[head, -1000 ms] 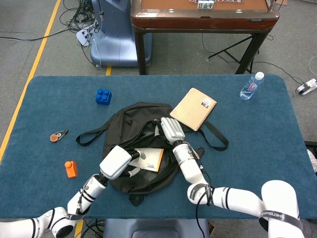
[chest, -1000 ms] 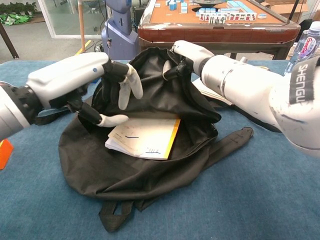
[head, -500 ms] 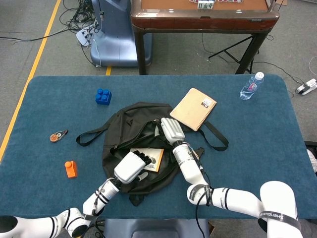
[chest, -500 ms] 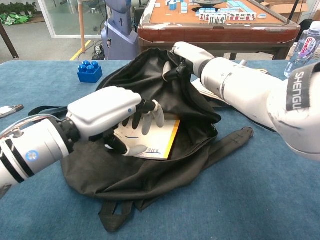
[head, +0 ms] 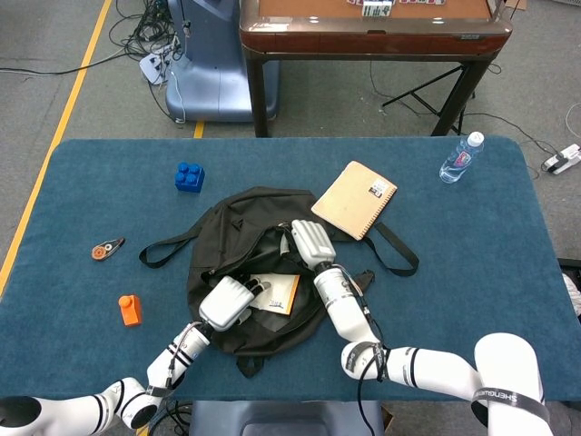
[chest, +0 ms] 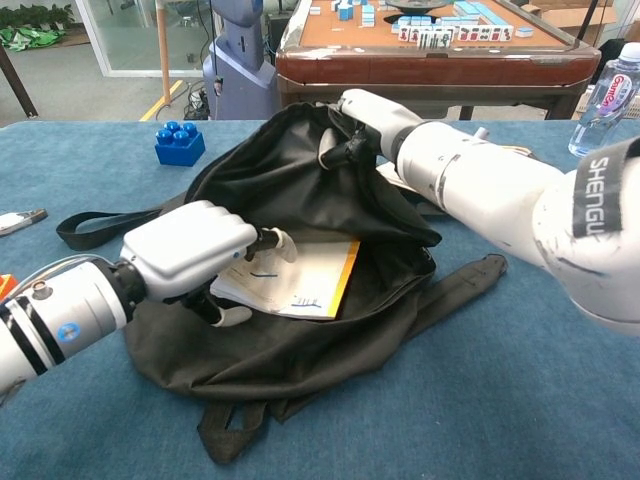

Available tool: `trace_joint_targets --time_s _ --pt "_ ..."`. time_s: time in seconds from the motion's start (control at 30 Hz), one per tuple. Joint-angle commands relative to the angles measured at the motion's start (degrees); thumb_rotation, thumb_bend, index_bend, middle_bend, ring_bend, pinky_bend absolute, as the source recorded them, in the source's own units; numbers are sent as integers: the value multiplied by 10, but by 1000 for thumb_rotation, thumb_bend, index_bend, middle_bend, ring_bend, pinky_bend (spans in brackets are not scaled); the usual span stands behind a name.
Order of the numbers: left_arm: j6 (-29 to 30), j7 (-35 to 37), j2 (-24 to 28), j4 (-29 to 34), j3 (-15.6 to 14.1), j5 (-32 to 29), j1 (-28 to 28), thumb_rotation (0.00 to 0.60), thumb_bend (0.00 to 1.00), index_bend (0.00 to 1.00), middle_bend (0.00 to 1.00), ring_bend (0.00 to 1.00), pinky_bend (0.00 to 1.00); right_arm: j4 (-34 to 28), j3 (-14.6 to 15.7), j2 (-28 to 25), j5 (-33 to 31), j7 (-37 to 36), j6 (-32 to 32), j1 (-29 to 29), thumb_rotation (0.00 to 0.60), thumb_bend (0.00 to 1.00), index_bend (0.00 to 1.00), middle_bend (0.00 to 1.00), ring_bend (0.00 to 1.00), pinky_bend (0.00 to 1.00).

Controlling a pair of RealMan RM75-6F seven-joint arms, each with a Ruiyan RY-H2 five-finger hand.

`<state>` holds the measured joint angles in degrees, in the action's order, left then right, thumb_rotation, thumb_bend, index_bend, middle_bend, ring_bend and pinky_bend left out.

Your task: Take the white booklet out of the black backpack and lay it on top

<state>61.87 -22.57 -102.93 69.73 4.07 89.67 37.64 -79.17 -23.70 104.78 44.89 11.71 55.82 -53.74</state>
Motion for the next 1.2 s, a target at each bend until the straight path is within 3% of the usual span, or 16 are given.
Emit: trace_joint_targets --time_s 0.03,0.37,0.5,0.7,0.97,1.2 --pt "7 -4 -5 -18 -3 3 1 600 273 289 370 357 407 -1 0 2 -1 1 2 1 600 796 733 477 466 604" --pt "21 -10 -24 -64 -7 11 6 600 272 258 337 332 384 -2 -4 6 -6 6 3 0 600 796 733 476 465 604" --pt "20 -19 -24 -63 -10 10 6 600 273 251 331 330 381 -23 8 -29 7 -13 -3 26 600 796 733 476 466 604" --pt "13 -44 -17 -45 -8 0 7 600 273 235 309 328 373 -27 12 -36 15 -24 -11 31 600 796 733 476 466 604" --pt "-6 -67 -33 -52 9 -28 16 600 273 251 309 328 373 -33 13 -38 17 -24 -8 34 600 797 733 476 465 604" --pt "2 -51 -52 -80 16 -28 24 600 272 332 311 330 373 -35 13 -39 14 -24 -7 35 600 797 733 476 466 604"
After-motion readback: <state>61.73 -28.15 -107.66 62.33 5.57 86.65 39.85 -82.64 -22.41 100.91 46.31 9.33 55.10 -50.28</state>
